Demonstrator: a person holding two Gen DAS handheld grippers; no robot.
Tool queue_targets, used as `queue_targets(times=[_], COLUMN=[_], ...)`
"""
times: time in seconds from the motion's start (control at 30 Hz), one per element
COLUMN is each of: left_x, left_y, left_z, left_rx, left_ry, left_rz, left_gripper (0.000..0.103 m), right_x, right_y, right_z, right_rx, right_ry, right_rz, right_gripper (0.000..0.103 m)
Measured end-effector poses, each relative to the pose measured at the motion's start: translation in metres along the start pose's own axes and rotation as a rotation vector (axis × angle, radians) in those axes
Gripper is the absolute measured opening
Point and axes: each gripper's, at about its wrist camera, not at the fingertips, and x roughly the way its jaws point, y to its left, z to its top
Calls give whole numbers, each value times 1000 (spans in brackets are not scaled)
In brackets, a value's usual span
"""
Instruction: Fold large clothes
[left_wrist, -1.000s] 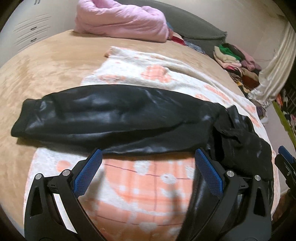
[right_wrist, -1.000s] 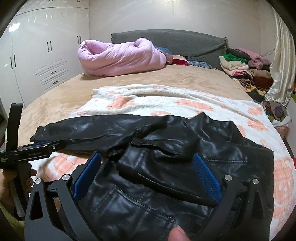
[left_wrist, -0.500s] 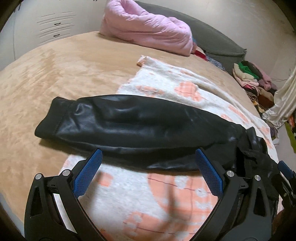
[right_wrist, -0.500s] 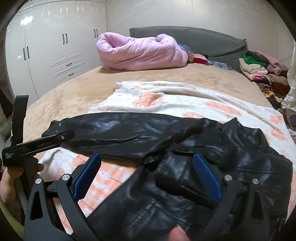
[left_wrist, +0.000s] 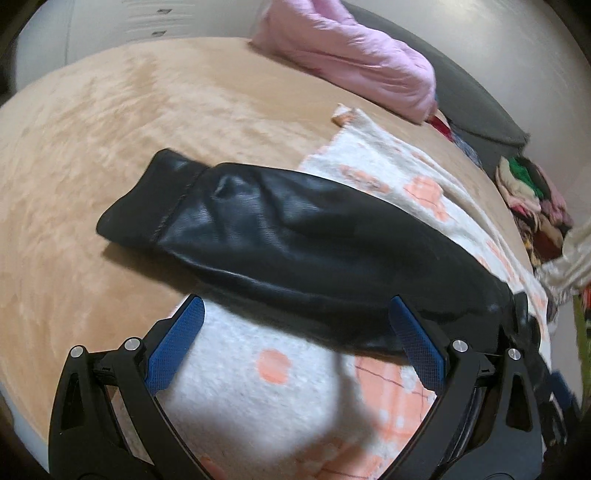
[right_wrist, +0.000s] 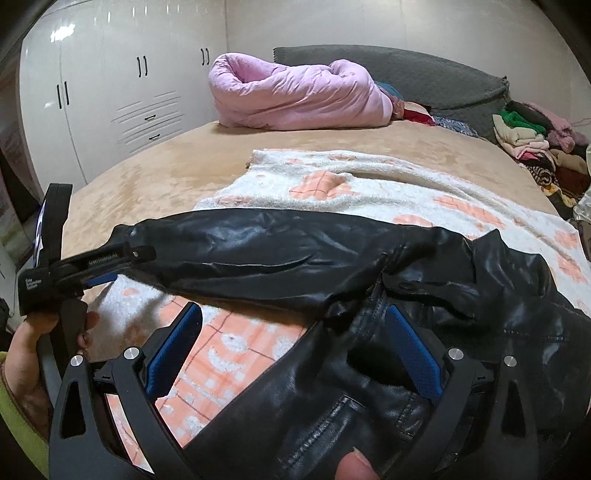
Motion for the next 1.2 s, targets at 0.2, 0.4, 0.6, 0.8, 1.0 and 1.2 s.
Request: queue_targets(times=[0.2, 0.4, 0.6, 0.8, 1.0, 1.2], left_x=[13, 19, 4, -39, -70, -94], left_y=[21, 37, 39, 13, -21, -67], left_z=[8, 15, 18, 22, 24, 25], left_rx=[-115, -203, -218, -117, -33, 54], left_ry=[-4, -61, -100, -207, -271, -300], left_rz=[-9, -25, -83, -152, -178, -215], left_gripper=[93, 50, 7, 2, 0, 0], right_x=[-5, -9, -19, -34, -54, -77], right_y=[-14, -30, -46, -63, -84, -109], right_z=[-7, -14, -24, -27, -32, -41], right_rx=[38, 81, 108, 148, 187, 246], right_ry=[1, 10, 9, 1, -26, -55], right_rz=[-21, -44, -75, -91, -107, -115], right_gripper=[99, 99, 99, 99, 99, 99])
